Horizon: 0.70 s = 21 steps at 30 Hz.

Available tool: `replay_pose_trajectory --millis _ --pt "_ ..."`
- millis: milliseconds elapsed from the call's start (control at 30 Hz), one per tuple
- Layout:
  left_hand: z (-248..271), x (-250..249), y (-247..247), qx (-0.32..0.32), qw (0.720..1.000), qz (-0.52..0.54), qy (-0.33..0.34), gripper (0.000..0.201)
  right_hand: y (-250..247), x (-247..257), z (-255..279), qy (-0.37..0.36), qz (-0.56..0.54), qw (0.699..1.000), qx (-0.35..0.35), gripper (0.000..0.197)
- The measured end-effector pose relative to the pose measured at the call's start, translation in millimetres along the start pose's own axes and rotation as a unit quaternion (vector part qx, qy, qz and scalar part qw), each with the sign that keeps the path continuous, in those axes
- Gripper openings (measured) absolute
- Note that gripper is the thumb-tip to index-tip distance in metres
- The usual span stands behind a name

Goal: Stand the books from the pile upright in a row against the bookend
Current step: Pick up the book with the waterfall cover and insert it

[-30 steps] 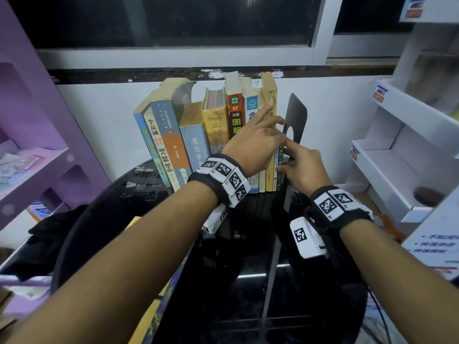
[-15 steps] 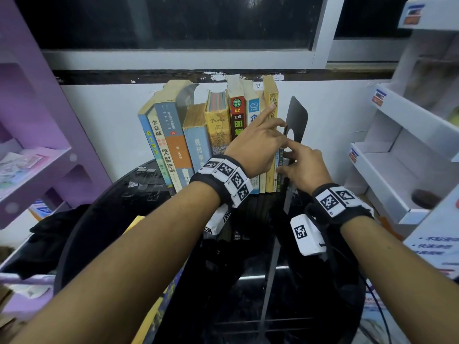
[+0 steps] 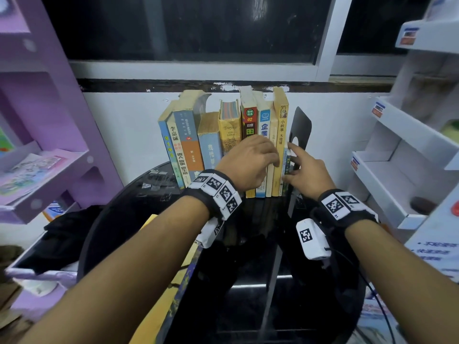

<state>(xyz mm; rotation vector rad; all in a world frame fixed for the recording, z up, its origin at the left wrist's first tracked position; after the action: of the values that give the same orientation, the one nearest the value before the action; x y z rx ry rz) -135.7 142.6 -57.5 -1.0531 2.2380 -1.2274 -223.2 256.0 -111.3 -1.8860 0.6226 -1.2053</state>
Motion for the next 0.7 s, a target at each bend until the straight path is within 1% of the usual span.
replay_pose_trajectory --millis 67,200,333,433,567,700 --pt "11 3 -3 0.006 1.0 0.0 -0.023 0.026 -2 4 5 -0.001 -0.003 1.0 0.0 0.082" --pt "35 8 -12 0.018 0.998 0.001 -0.065 0.027 -11 15 18 -0.001 -0.008 1.0 0.006 0.071" --pt "64 18 -21 0.035 0.988 0.009 -0.152 0.03 -17 22 34 0.007 -0.002 1.0 0.028 0.069" --pt "86 23 -28 0.045 0.978 0.012 -0.205 0.032 -18 27 46 0.01 0.021 0.999 0.036 0.069" --pt "119 33 -36 0.089 0.95 0.026 -0.297 0.033 -14 33 63 0.022 0.05 0.996 0.068 0.068" --pt "152 38 -42 0.11 0.916 0.055 -0.383 0.037 -2 46 79 0.03 0.055 0.991 0.116 0.069"
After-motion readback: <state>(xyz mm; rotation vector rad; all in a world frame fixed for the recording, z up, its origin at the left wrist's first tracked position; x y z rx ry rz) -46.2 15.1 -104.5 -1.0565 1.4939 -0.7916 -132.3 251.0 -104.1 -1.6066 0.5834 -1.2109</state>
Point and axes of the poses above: each hand's wrist, its own z-axis away from the middle knuckle, its own y-axis out of the palm, x = y × z, the point moved 7 cm from there along -z, towards the middle knuckle, and after that the axes turned 13 degrees about z, right-handed, at the moved point
